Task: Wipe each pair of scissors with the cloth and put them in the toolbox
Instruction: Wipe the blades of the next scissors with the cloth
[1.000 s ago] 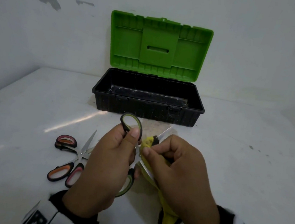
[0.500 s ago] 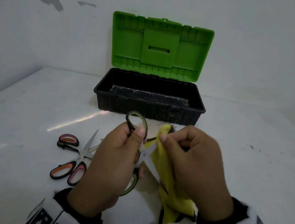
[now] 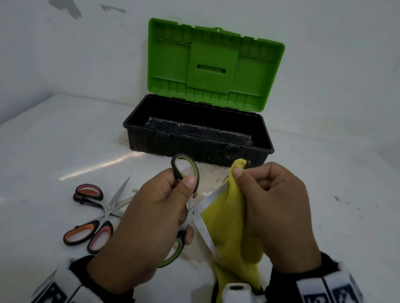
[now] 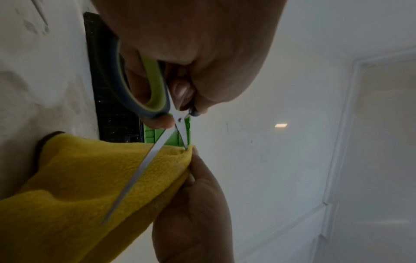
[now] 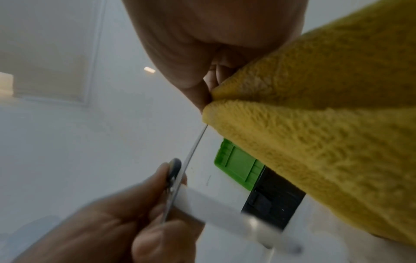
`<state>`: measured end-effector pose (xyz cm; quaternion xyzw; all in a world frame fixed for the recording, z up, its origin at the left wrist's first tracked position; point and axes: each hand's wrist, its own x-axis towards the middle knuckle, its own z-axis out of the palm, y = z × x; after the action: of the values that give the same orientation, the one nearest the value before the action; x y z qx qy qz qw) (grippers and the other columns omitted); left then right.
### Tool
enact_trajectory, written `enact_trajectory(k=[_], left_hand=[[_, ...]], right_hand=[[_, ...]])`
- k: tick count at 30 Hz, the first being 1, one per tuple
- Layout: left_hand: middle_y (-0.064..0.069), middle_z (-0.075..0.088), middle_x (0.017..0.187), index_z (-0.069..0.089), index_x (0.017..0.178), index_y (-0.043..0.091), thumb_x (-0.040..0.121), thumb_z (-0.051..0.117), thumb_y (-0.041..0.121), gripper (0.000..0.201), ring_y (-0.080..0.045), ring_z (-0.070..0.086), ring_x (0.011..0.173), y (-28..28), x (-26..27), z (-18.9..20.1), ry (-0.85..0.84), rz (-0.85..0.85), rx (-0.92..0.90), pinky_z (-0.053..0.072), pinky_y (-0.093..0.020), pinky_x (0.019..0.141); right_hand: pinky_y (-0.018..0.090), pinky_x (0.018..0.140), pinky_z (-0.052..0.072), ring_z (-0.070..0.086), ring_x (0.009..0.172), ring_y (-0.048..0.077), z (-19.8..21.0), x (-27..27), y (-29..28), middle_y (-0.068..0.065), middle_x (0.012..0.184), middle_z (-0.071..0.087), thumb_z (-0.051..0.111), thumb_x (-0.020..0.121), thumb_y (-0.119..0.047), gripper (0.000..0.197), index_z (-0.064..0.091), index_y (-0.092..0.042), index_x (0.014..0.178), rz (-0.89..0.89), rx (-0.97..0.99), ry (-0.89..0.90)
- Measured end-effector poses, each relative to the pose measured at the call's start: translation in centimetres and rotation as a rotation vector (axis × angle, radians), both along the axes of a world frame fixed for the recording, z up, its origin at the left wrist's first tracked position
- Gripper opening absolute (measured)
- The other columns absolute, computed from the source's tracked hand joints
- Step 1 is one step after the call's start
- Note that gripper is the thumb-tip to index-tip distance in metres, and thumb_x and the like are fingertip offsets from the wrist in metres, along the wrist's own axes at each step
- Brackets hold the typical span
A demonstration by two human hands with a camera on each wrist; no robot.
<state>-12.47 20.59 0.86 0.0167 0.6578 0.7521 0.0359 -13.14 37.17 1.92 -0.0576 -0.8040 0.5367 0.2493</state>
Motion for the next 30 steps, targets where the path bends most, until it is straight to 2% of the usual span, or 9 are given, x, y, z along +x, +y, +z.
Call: enact_trajectory(k=[7, 9, 12, 15, 20, 22, 24, 26, 30], left_hand=[[-0.002, 0.028, 0.049, 0.063, 0.087, 0.004, 0.101, 0.050, 0.029, 0.032, -0.016, 0.031, 0.046, -0.3, -0.5, -0.4, -0.071, 0.061, 0.041, 0.051, -0.031, 0.050], [-0.005, 0.028, 0.050, 0.063, 0.088, 0.004, 0.102, 0.048, 0.027, 0.031, -0.022, 0.033, 0.049, -0.3, -0.7, -0.3, -0.096, 0.066, 0.068, 0.050, -0.029, 0.048], [-0.010, 0.030, 0.055, 0.063, 0.093, 0.003, 0.102, 0.047, 0.025, 0.029, -0.030, 0.034, 0.061, 0.0, -0.8, -0.2, -0.113, 0.045, 0.087, 0.050, -0.028, 0.047], [-0.006, 0.033, 0.053, 0.064, 0.092, 0.005, 0.102, 0.048, 0.026, 0.028, -0.029, 0.032, 0.062, 0.1, -0.8, -0.3, -0.101, 0.025, 0.110, 0.047, -0.037, 0.057], [-0.001, 0.041, 0.052, 0.069, 0.084, 0.013, 0.100, 0.050, 0.027, 0.028, -0.019, 0.036, 0.054, -0.4, -0.9, -0.4, -0.085, 0.009, 0.136, 0.036, -0.040, 0.060], [-0.001, 0.047, 0.056, 0.071, 0.085, 0.014, 0.099, 0.051, 0.029, 0.029, -0.015, 0.044, 0.054, -0.6, -0.9, -0.4, -0.099, -0.009, 0.159, 0.045, -0.035, 0.056], [-0.002, 0.049, 0.061, 0.071, 0.089, 0.013, 0.099, 0.050, 0.032, 0.030, -0.014, 0.049, 0.056, -0.4, -0.7, -0.5, -0.134, -0.044, 0.191, 0.058, -0.043, 0.064], [-0.002, 0.048, 0.062, 0.073, 0.091, 0.016, 0.099, 0.049, 0.035, 0.032, -0.014, 0.051, 0.055, -0.2, -0.3, -0.7, -0.162, -0.047, 0.195, 0.061, -0.048, 0.069], [0.001, 0.048, 0.057, 0.073, 0.090, 0.020, 0.099, 0.046, 0.041, 0.035, -0.011, 0.055, 0.051, 0.3, 0.1, -1.1, -0.177, -0.004, 0.185, 0.057, -0.034, 0.057]], right_hand=[[0.015, 0.046, 0.044, 0.058, 0.053, 0.006, 1.0, 0.8, 1.8, 0.001, 0.062, 0.068, 0.074, 0.083, -0.032, 0.018, 0.068, -0.018, 0.074, 0.003, -0.100, 0.019], [0.012, 0.047, 0.043, 0.058, 0.053, 0.000, 1.0, 1.5, 1.1, -0.007, 0.063, 0.068, 0.075, 0.083, -0.030, 0.015, 0.067, -0.021, 0.073, 0.051, -0.002, 0.021], [0.008, 0.058, 0.044, 0.064, 0.070, 0.002, 0.1, 2.4, -0.8, -0.014, 0.071, 0.068, 0.074, 0.082, -0.029, 0.012, 0.065, -0.027, 0.074, 0.155, 0.228, 0.012], [0.006, 0.066, 0.044, 0.063, 0.081, 0.000, -1.0, 2.8, -2.1, -0.019, 0.075, 0.066, 0.073, 0.083, -0.030, 0.011, 0.063, -0.031, 0.079, 0.235, 0.326, 0.008], [0.014, 0.057, 0.048, 0.066, 0.069, 0.005, -1.7, 2.6, -2.6, -0.012, 0.074, 0.069, 0.071, 0.085, -0.033, 0.012, 0.060, -0.031, 0.081, 0.261, 0.226, -0.018], [0.026, 0.059, 0.054, 0.067, 0.068, 0.010, -1.9, 2.4, -2.6, -0.008, 0.075, 0.069, 0.071, 0.086, -0.030, 0.012, 0.060, -0.030, 0.081, 0.231, 0.128, 0.001], [0.022, 0.057, 0.052, 0.064, 0.068, 0.010, -2.0, 2.2, -2.5, -0.008, 0.075, 0.067, 0.072, 0.086, -0.026, 0.013, 0.061, -0.028, 0.080, 0.171, 0.087, 0.027], [0.015, 0.057, 0.049, 0.063, 0.070, 0.009, -2.0, 2.0, -2.4, -0.010, 0.076, 0.066, 0.071, 0.086, -0.023, 0.013, 0.062, -0.028, 0.079, 0.141, 0.085, 0.033], [0.019, 0.059, 0.052, 0.064, 0.070, 0.010, -2.1, 2.0, -2.2, -0.008, 0.076, 0.067, 0.070, 0.087, -0.027, 0.009, 0.063, -0.028, 0.081, 0.160, 0.075, -0.038]])
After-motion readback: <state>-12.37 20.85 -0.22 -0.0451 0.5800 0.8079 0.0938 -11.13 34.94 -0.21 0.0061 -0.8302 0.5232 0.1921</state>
